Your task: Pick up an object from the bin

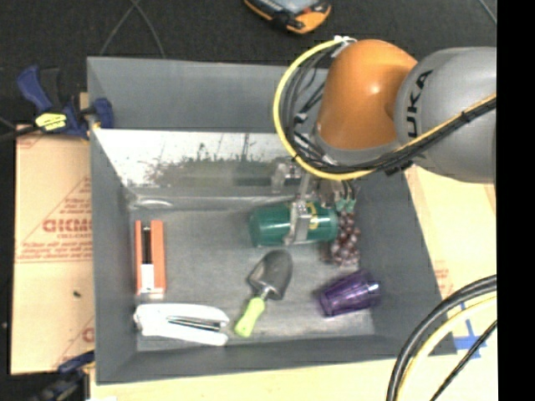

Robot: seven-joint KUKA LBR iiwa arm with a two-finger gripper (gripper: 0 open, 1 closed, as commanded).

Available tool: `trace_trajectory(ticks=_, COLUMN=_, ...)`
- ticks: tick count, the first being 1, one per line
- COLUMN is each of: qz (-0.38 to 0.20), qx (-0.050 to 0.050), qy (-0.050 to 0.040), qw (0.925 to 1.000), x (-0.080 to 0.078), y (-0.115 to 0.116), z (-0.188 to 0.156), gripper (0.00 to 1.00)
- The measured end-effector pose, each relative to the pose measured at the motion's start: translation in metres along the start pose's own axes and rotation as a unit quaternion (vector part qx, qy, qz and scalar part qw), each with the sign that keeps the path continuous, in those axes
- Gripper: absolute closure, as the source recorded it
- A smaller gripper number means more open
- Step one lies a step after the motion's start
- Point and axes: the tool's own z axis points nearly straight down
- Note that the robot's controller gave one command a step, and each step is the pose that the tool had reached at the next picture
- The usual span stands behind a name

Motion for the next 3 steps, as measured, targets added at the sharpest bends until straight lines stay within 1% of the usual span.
trace_trajectory(ticks=1, qz=0.000, qx=0.000, qy=0.0000, qw=1.0000, x=0.000, y=0.000, z=0.000, gripper=0.00)
trace_trajectory(ticks=2, qz=0.033, qx=-0.001, qy=-0.0001, qw=0.9994, x=-0.012, y=-0.007, z=0.031, gripper=0.00)
trace_trajectory(ticks=3, qz=0.028, qx=0.000, qy=-0.0001, qw=0.9996, x=-0.020, y=-0.003, z=0.049, gripper=0.00)
